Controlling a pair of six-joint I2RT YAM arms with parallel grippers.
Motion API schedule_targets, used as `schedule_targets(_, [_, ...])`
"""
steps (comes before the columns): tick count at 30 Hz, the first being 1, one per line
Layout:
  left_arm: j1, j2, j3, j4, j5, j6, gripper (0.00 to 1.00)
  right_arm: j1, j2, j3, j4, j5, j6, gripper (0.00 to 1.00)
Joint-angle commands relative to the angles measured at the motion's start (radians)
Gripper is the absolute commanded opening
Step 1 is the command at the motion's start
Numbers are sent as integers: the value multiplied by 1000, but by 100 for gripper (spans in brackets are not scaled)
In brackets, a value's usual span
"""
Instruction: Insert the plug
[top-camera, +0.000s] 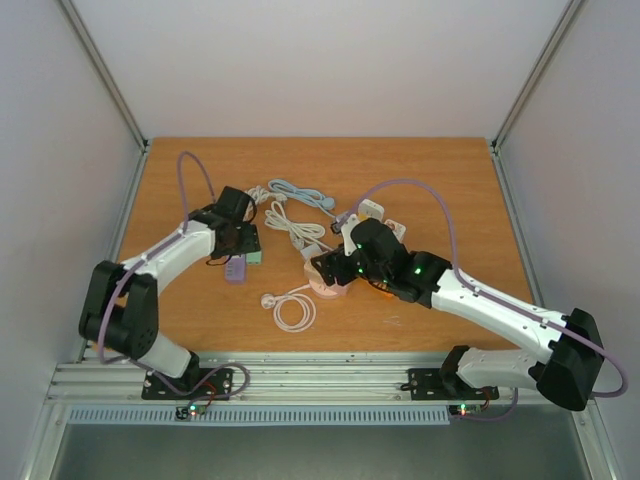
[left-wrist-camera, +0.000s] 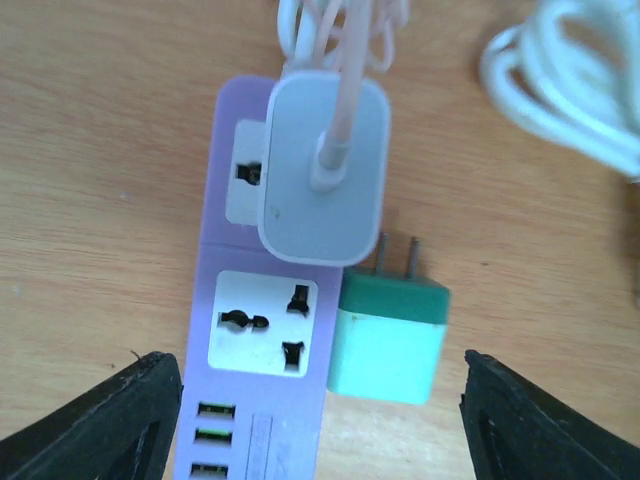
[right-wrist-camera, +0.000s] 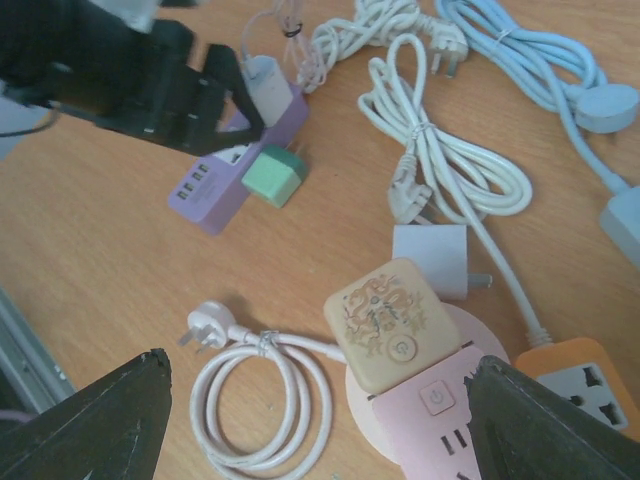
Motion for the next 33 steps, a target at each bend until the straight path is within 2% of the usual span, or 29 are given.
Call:
schedule_targets(1, [0,-131,29,-47,5,-20,77,5,38,62,-54,90,78,81])
schedule_targets(6, [28,-275,35,-128,-12,-60,77,5,131,153,-105,114,185,79])
schedule_targets(12, [90,-542,29,-157,21,-87,78,8,401,381,-175,64,319,74])
schedule_targets(14, [99,-634,35,-155,20,-70,80,17,507,475,-195,42,345,69])
schedule_targets(18, [103,-781,40,-147,31,6,81,63,684,656,-223,50,367,67])
schedule_targets(22, [104,-889,-22,-114,-6,87,81,108,847,813,-305,111,419,67])
schedule_targets(26, [92,-961,-100,-91,-100,97,81,121,955,876,-314,112,486,60])
schedule_targets(29, [73,-1004,-143,-65,-156,100,81,127,1013,933,-338,109,507,59])
schedule_targets(33, [63,-1033,-156,-59,-159,127,81,135,1053,989,-391,132,563,60])
